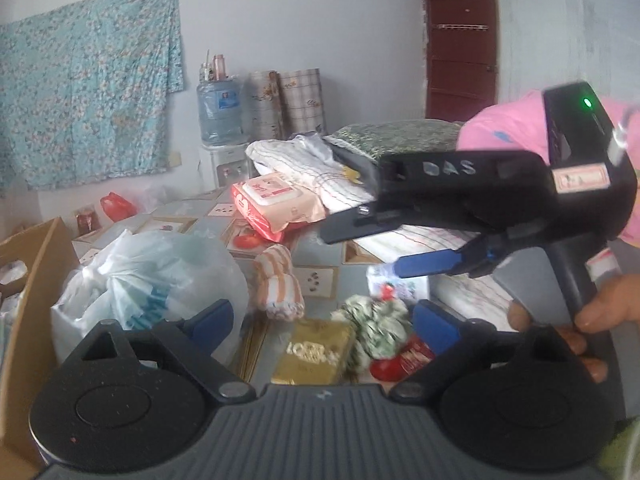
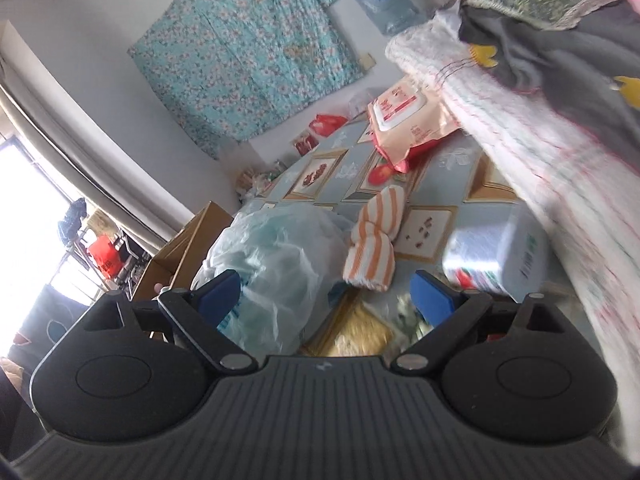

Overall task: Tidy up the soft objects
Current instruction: 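Move the right tool to the orange-striped white towel, then close the right tool on the orange-striped towel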

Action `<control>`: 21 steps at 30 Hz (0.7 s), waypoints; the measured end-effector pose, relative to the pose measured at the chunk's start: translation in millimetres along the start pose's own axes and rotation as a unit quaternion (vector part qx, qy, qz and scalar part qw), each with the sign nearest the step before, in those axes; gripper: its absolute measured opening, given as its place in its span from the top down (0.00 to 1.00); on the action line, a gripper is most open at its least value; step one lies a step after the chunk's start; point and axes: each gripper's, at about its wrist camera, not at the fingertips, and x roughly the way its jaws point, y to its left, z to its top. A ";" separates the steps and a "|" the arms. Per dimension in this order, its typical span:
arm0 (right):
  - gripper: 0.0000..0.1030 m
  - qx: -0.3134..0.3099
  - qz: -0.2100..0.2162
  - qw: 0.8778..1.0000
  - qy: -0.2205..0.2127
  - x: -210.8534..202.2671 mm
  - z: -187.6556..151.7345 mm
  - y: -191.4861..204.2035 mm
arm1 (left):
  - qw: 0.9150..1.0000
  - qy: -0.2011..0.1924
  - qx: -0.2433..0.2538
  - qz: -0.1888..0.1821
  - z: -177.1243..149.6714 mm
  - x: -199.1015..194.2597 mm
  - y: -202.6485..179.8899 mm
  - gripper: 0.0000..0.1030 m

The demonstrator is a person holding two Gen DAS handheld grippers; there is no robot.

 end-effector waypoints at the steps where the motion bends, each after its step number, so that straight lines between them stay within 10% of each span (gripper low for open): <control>1: 0.12 0.001 -0.003 1.000 0.006 10.1 6.1 0.5 | 1.000 0.000 -0.006 0.004 1.4 9.5 2.5 0.08; 8: 0.25 -0.007 -0.042 0.997 0.059 85.8 44.6 4.1 | 0.999 0.018 -0.020 0.028 7.0 60.5 19.0 0.33; 21: 0.40 0.025 -0.106 0.984 0.144 169.5 60.3 -27.5 | 0.998 0.044 -0.039 0.013 -5.6 89.2 37.1 0.41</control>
